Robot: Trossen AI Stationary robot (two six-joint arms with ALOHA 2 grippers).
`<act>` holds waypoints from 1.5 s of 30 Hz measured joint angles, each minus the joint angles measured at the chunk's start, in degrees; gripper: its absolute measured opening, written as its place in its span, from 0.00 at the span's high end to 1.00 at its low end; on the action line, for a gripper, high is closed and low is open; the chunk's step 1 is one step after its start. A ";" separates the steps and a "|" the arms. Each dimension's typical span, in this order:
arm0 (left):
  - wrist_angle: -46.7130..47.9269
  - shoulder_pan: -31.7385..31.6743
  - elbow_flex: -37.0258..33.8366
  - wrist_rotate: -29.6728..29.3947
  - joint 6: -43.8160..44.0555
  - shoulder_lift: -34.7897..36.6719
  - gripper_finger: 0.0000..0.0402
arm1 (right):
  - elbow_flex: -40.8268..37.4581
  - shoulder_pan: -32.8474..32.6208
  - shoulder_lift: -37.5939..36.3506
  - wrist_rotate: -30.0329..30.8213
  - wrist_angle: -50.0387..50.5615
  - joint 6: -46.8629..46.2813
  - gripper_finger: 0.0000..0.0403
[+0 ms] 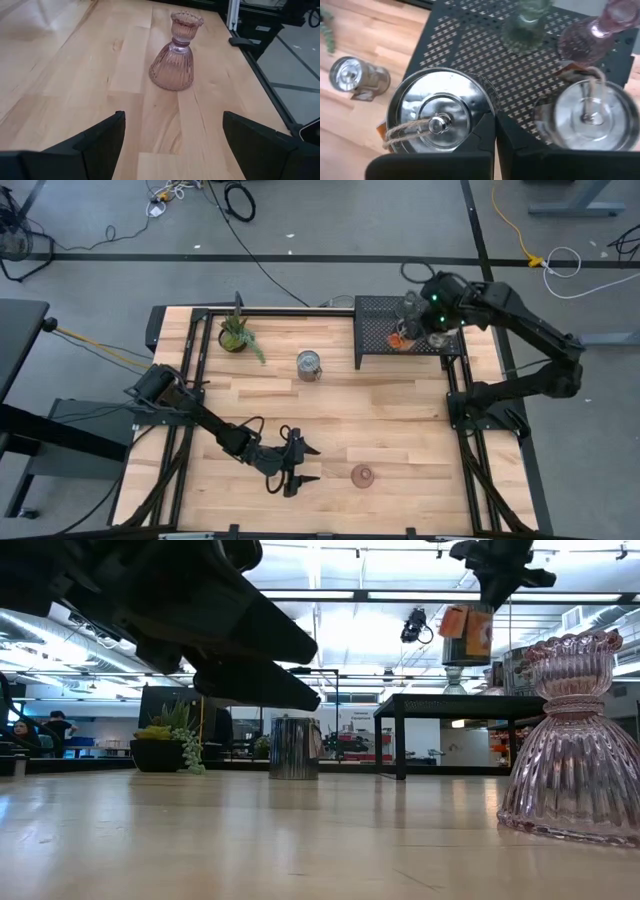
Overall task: Pick & Place candle stick holders
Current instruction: Put the orange scented candle on the shelf
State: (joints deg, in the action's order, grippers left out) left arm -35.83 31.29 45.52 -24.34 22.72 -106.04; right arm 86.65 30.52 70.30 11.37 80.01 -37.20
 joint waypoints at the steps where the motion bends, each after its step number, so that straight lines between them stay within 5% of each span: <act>1: 0.00 0.00 0.00 0.03 0.00 0.00 0.16 | 0.00 0.89 0.01 -0.40 -0.02 0.71 1.00; 25: 0.13 0.02 0.00 0.20 0.07 0.00 0.16 | 0.00 14.18 6.50 -4.42 -0.43 9.61 1.00; 45: 0.13 0.09 0.00 0.22 0.24 0.00 0.16 | -4.87 14.57 6.45 -5.56 -3.50 10.95 1.00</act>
State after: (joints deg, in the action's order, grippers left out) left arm -35.70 31.38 45.52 -24.12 22.96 -106.04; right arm 81.78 45.09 76.75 5.80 76.52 -26.25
